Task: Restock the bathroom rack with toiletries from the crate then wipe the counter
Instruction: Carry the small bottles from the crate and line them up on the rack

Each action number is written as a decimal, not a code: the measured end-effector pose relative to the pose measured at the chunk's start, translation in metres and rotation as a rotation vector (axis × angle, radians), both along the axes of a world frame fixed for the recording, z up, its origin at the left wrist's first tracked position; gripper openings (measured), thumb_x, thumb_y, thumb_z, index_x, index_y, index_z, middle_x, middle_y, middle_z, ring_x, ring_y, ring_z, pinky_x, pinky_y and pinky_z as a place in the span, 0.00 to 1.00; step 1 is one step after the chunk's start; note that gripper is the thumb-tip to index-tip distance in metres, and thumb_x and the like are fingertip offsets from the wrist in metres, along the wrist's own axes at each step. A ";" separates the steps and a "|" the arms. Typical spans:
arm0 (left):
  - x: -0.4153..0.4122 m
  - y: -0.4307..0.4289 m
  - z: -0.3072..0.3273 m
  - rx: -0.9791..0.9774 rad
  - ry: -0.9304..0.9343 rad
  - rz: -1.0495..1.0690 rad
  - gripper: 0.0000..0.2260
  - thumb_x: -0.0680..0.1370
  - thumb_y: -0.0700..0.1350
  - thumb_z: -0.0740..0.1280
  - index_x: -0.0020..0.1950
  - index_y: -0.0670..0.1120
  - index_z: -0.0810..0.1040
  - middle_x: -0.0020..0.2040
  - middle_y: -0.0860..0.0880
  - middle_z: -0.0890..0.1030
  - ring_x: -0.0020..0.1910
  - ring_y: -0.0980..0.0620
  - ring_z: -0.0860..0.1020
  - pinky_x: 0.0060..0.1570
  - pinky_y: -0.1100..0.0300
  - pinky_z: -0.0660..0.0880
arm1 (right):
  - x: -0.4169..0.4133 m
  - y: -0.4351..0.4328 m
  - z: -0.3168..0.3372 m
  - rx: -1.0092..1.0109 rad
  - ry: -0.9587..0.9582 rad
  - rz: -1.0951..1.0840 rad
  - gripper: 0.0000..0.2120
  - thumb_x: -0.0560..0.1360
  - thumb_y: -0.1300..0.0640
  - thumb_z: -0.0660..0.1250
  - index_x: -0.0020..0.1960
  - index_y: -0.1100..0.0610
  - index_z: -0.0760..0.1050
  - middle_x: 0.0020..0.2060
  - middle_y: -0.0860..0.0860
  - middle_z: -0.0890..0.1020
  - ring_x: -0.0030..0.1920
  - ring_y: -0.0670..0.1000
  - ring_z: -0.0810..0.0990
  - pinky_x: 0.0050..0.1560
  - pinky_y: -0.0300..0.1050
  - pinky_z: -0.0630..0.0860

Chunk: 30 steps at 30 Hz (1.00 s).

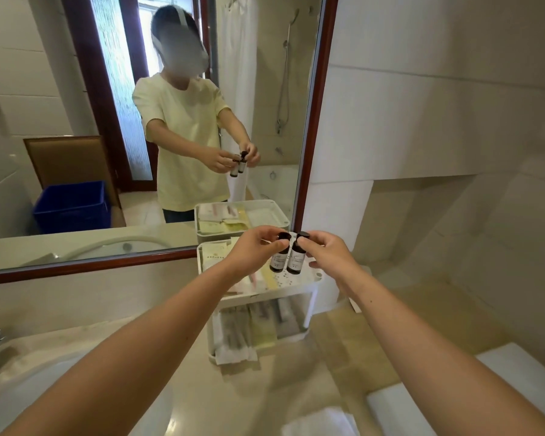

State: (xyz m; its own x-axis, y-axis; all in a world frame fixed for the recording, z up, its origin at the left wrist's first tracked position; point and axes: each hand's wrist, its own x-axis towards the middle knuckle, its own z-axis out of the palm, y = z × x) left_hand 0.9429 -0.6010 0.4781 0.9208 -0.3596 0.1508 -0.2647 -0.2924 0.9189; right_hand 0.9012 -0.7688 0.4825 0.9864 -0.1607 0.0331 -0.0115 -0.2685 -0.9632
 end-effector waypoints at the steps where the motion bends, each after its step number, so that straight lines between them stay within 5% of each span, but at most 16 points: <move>1: 0.010 -0.002 0.000 0.021 -0.006 0.005 0.12 0.78 0.44 0.68 0.61 0.45 0.80 0.52 0.49 0.83 0.53 0.48 0.80 0.55 0.54 0.76 | 0.010 -0.002 0.000 -0.023 0.000 0.002 0.06 0.78 0.53 0.65 0.54 0.50 0.78 0.45 0.43 0.80 0.44 0.41 0.77 0.39 0.37 0.72; 10: 0.087 -0.024 -0.009 0.149 -0.015 0.066 0.10 0.78 0.43 0.68 0.59 0.44 0.80 0.51 0.49 0.83 0.51 0.52 0.81 0.57 0.51 0.77 | 0.098 -0.028 -0.011 -0.131 0.010 0.107 0.08 0.78 0.56 0.65 0.56 0.54 0.77 0.49 0.48 0.80 0.43 0.46 0.77 0.38 0.38 0.71; 15: 0.128 -0.035 -0.024 0.231 -0.008 0.159 0.09 0.77 0.44 0.69 0.56 0.46 0.81 0.49 0.50 0.83 0.49 0.52 0.81 0.55 0.48 0.77 | 0.152 -0.039 -0.027 -0.189 0.048 0.181 0.11 0.78 0.56 0.65 0.60 0.56 0.75 0.52 0.51 0.80 0.51 0.51 0.79 0.48 0.44 0.75; 20: 0.160 -0.041 -0.049 0.404 -0.025 0.240 0.10 0.76 0.47 0.70 0.56 0.48 0.79 0.49 0.52 0.83 0.48 0.52 0.81 0.52 0.48 0.78 | 0.196 -0.044 -0.058 -0.226 0.052 0.254 0.06 0.78 0.57 0.66 0.55 0.52 0.75 0.48 0.48 0.80 0.51 0.51 0.80 0.45 0.42 0.75; 23: 0.172 -0.043 -0.062 0.516 -0.039 0.270 0.11 0.76 0.48 0.69 0.58 0.50 0.78 0.50 0.52 0.83 0.48 0.52 0.81 0.50 0.49 0.79 | 0.216 -0.043 -0.078 -0.255 0.063 0.254 0.07 0.77 0.57 0.66 0.54 0.51 0.75 0.50 0.48 0.81 0.52 0.50 0.81 0.54 0.48 0.78; 30: 0.185 -0.040 -0.083 0.548 -0.019 0.300 0.13 0.77 0.48 0.68 0.61 0.49 0.78 0.50 0.51 0.84 0.48 0.52 0.82 0.49 0.49 0.79 | 0.241 -0.038 -0.106 -0.268 0.092 0.269 0.08 0.76 0.57 0.67 0.55 0.50 0.75 0.52 0.48 0.81 0.49 0.48 0.82 0.55 0.53 0.79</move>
